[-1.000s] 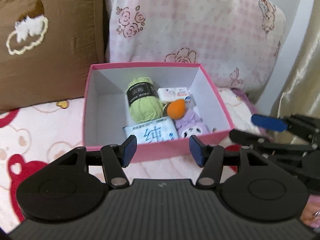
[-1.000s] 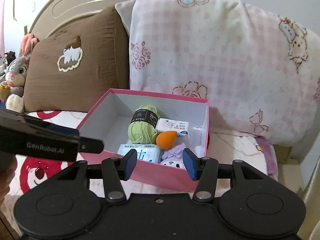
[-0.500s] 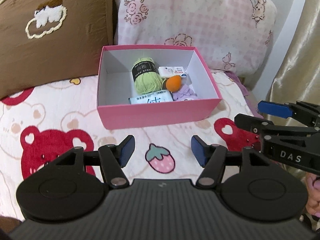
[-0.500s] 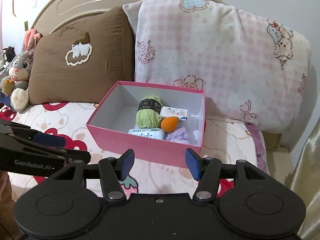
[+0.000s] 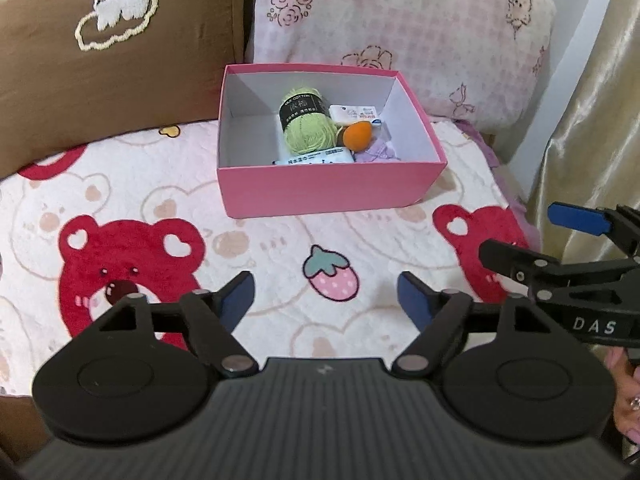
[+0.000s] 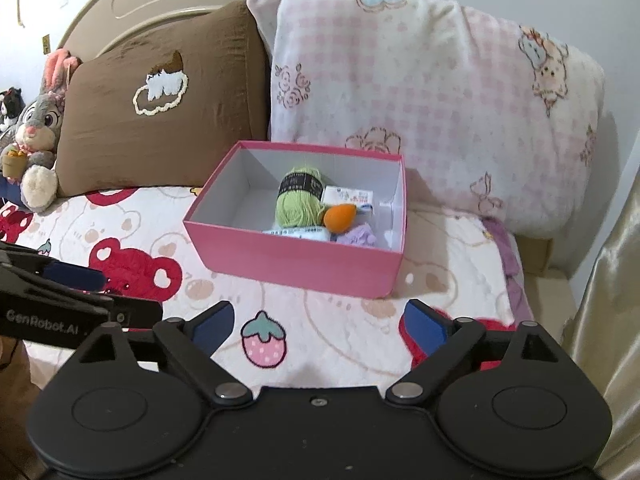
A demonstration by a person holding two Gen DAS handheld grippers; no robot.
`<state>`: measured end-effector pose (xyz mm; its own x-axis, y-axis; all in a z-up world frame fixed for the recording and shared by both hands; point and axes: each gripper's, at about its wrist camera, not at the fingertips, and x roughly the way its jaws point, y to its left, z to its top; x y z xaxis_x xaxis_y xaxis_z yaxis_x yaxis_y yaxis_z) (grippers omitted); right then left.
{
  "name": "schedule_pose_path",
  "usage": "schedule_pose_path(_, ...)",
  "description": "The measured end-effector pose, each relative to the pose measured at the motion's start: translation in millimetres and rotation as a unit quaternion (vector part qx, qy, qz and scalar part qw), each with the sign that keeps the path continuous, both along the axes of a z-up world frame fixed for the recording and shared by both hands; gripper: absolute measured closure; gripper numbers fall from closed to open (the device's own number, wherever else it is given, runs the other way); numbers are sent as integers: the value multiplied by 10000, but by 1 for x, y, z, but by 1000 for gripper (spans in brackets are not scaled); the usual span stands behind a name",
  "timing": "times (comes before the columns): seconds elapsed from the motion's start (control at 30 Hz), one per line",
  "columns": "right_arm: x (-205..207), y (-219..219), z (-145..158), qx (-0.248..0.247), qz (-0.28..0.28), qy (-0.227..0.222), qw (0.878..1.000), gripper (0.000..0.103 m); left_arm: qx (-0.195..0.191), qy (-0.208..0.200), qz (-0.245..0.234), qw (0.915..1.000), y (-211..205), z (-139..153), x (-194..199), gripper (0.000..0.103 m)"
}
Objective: Organize objects
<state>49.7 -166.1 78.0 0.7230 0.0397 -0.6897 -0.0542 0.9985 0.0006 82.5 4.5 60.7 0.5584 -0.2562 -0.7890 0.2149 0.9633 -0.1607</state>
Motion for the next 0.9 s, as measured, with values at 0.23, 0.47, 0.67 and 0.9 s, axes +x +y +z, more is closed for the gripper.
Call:
schedule_pose_path(0.23, -2, 1, -5, -12, -251, 210, 9995, 8, 104, -53, 98, 9999, 2, -1, -3, 4)
schedule_pose_path(0.47, -6, -6, -3, 98, -303, 169, 9994, 8, 297, 342, 263, 9986, 4, -10, 4, 0)
schedule_pose_path(0.67, -6, -10, -4, 117, -334, 307, 9989, 8, 350, 556, 397, 9970, 9, -15, 4, 0)
schedule_pose_path(0.9, -9, -12, -8, 97, -360, 425, 9984, 8, 380, 582, 521, 9962, 12, -13, 1, 0)
